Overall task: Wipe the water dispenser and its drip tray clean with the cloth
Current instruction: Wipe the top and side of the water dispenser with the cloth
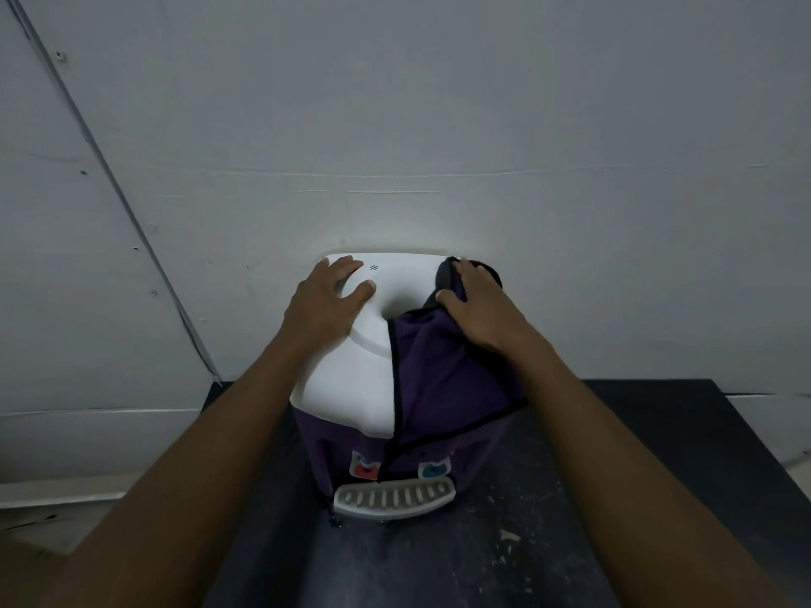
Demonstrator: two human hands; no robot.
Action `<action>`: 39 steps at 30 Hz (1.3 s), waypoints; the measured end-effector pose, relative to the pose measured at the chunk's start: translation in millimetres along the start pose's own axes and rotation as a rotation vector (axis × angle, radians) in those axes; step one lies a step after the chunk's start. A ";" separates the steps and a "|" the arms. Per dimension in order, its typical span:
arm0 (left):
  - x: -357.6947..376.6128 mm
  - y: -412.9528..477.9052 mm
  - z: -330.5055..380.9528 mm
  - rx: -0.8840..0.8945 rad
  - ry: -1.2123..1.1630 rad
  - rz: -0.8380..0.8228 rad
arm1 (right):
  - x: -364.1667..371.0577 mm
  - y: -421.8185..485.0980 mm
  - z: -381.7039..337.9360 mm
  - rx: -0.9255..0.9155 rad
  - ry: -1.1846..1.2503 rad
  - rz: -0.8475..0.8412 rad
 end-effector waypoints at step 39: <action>6.1 0.9 -2.6 0.005 0.087 -0.103 | 40.6 -94.1 -17.0 -0.336 -0.207 0.223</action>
Point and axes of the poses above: each hand's wrist, its own y-axis towards the middle knuckle, its own x-axis out of the palm, z = x × y, the point moved 3 cm from there along y, towards the middle knuckle, and after that the axes turned 12 degrees about x, right-handed, at the moved point
